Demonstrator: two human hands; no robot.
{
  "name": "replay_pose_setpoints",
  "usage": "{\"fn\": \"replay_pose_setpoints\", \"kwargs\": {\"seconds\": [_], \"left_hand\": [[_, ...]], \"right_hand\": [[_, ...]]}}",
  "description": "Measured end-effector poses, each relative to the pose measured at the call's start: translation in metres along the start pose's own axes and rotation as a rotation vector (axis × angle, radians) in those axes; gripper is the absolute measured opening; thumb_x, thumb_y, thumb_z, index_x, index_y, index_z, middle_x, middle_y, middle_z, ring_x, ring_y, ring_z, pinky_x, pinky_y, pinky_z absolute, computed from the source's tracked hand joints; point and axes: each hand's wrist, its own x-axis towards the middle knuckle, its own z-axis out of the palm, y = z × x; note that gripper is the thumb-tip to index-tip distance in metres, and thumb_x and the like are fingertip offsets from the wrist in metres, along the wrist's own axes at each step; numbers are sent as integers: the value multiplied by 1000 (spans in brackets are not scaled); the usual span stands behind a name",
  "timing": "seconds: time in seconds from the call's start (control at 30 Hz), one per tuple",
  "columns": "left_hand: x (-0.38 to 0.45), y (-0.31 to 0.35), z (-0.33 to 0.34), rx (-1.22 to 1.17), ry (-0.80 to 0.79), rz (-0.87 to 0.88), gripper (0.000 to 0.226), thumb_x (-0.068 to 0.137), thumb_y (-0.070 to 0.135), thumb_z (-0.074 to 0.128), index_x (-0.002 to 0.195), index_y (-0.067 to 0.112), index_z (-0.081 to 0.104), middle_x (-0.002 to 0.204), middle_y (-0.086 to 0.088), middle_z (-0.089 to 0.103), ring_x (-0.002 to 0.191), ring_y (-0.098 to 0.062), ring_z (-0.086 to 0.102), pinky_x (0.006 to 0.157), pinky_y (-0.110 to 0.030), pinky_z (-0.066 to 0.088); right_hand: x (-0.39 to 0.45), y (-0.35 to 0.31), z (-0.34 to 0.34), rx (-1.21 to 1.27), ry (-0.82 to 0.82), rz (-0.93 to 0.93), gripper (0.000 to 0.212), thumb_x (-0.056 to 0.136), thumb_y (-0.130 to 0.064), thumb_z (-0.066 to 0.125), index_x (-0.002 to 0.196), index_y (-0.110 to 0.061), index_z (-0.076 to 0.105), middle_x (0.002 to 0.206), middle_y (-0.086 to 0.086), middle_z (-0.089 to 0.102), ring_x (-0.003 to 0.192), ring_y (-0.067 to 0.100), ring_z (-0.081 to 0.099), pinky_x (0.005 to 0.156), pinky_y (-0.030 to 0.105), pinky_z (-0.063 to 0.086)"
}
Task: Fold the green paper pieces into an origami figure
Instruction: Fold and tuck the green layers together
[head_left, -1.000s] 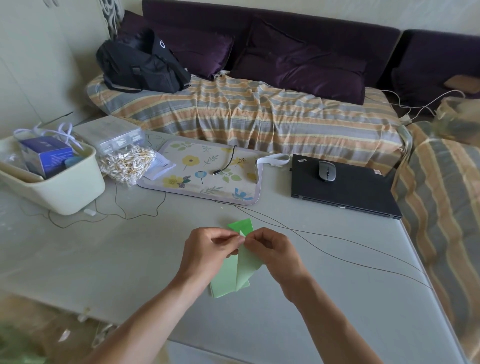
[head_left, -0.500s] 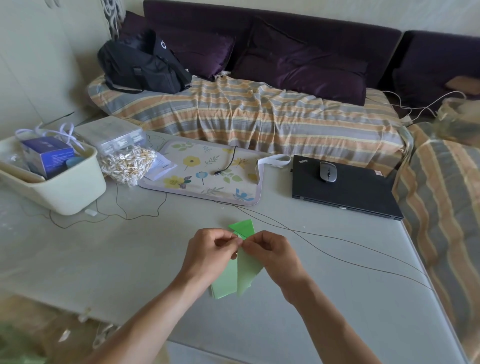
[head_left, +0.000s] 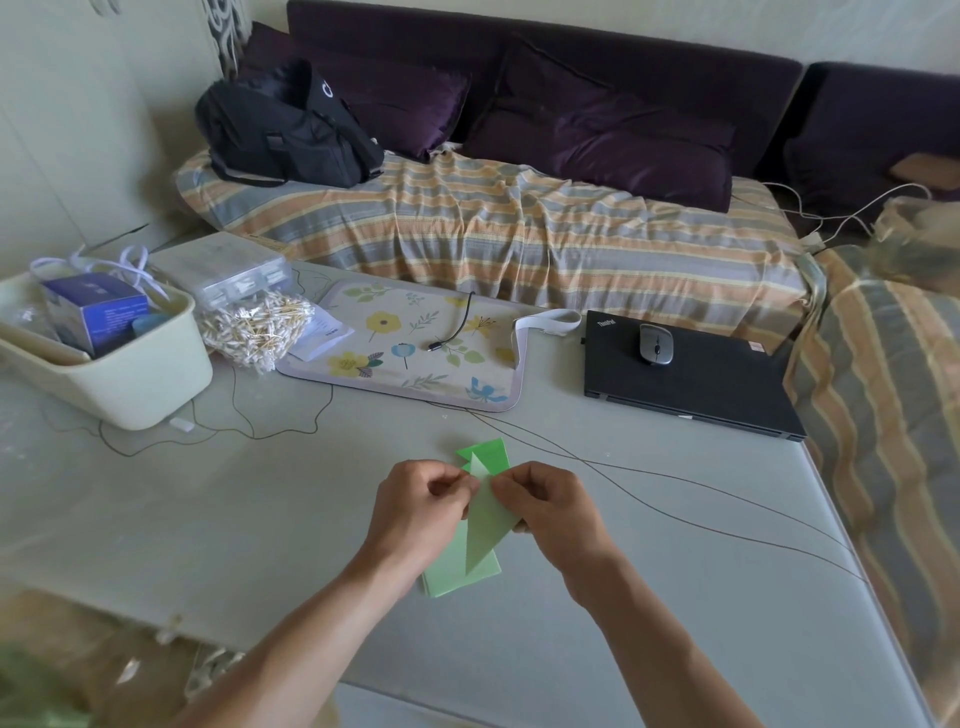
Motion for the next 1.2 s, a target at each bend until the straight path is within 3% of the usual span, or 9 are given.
{"fn": "replay_pose_setpoints", "kwargs": {"seconds": [0.3,0.5,0.6,0.7,0.8,0.93,1.1,1.2], "left_hand": [[2,1,-3,-117,48,-101,14,88,22,73,76,16,78,71,0,77,66,-12,70,72,-29,55],[2,3,-2,-164,-4,-137,11,89,22,71,81,15,77,75,0,77,68,-11,71,84,-37,58],[1,7,-4,-256,-74,-155,18,91,11,60,91,17,77,81,2,77,73,-14,69,87,-38,58],[0,13,-6,-418,-94,-187,36,93,-2,45,97,18,74,88,1,79,82,-17,73,84,-31,59],[2,12,-8,-462,-29,-195,34,92,-6,41,86,9,70,80,-4,76,73,-18,69,78,-29,58],[5,11,-11,-523,-34,-219,23,93,-3,47,81,9,62,84,-11,67,73,-22,65,80,-32,58],[2,12,-9,-451,-96,-154,15,94,3,55,90,7,69,86,-9,77,72,-15,71,65,-21,57],[1,11,-9,-395,-54,-123,8,89,11,64,90,6,70,86,-12,76,78,-19,73,68,-26,61]], "right_hand": [[0,0,-3,-38,-8,11,12,96,-9,65,89,-1,71,63,1,65,54,9,56,58,18,47],[1,0,-5,-74,-7,-6,15,96,-8,64,82,-9,69,62,-1,62,54,11,53,56,19,45],[1,0,-7,-80,-10,-9,15,96,-9,65,81,-11,70,63,0,61,55,11,53,58,21,45],[1,0,-7,-53,-14,-1,15,96,-9,64,83,-9,70,64,1,59,55,11,52,59,21,45],[1,0,-7,-62,-8,-1,13,96,-9,64,84,-8,70,63,1,59,54,11,52,58,21,44],[2,1,-7,-70,4,5,12,94,-9,66,84,-8,71,62,-1,60,55,11,53,60,23,45],[1,1,-6,-77,-14,-1,10,93,-10,66,85,-6,71,64,3,63,58,13,54,62,25,46],[0,1,-6,-86,-35,-7,10,93,-9,66,86,-3,70,66,3,65,57,11,57,60,20,47]]}}
